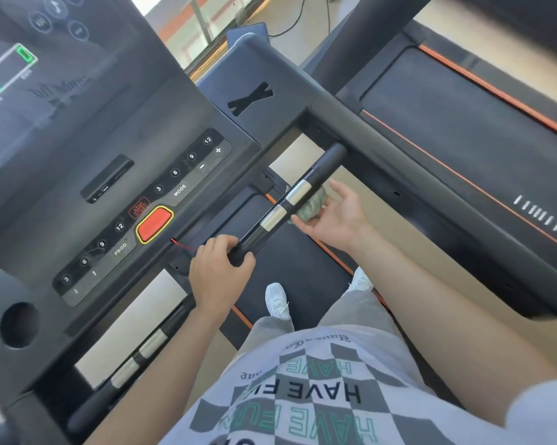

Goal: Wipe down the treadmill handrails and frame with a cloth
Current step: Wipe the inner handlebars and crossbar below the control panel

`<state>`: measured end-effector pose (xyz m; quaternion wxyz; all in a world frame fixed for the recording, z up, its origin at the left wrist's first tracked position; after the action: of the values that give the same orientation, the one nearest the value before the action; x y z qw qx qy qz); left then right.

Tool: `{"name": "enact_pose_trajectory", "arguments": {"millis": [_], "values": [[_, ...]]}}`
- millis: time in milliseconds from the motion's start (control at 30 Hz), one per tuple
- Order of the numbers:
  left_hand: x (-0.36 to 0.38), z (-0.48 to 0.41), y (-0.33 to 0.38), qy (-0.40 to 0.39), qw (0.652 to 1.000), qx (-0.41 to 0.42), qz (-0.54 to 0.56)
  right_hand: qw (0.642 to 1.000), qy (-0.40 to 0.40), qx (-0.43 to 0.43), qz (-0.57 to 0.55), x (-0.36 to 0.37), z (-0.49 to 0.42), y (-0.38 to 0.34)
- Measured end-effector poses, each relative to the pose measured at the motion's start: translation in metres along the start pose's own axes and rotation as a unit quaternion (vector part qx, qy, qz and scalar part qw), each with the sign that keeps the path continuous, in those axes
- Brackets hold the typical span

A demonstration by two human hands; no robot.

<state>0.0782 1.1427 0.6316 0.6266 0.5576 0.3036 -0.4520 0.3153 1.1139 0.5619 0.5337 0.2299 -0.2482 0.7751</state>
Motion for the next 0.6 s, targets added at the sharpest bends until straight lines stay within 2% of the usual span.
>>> {"name": "enact_pose_trajectory", "arguments": {"millis": [200, 333, 600], "values": [[0.014, -0.023, 0.042, -0.042, 0.997, 0.068, 0.013, 0.999, 0.004, -0.007, 0.036, -0.003, -0.002, 0.013], [0.017, -0.029, 0.05, -0.008, 0.997, 0.074, -0.022, 0.999, 0.002, 0.02, 0.047, -0.004, -0.001, 0.035], [0.014, -0.029, 0.052, 0.015, 0.998, 0.057, -0.026, 0.995, 0.027, -0.089, -0.029, -0.007, 0.003, -0.05]]}}
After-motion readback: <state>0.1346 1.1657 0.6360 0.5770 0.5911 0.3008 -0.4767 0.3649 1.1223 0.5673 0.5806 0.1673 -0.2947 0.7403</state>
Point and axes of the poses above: each hand's wrist, its own z-axis away from the middle knuckle, its own x-axis out of the palm, y = z × x, the point moved 8 cm from there along -z, towards the middle knuckle, and after that the axes turned 1 degree about -z, right-handed, at the moved point
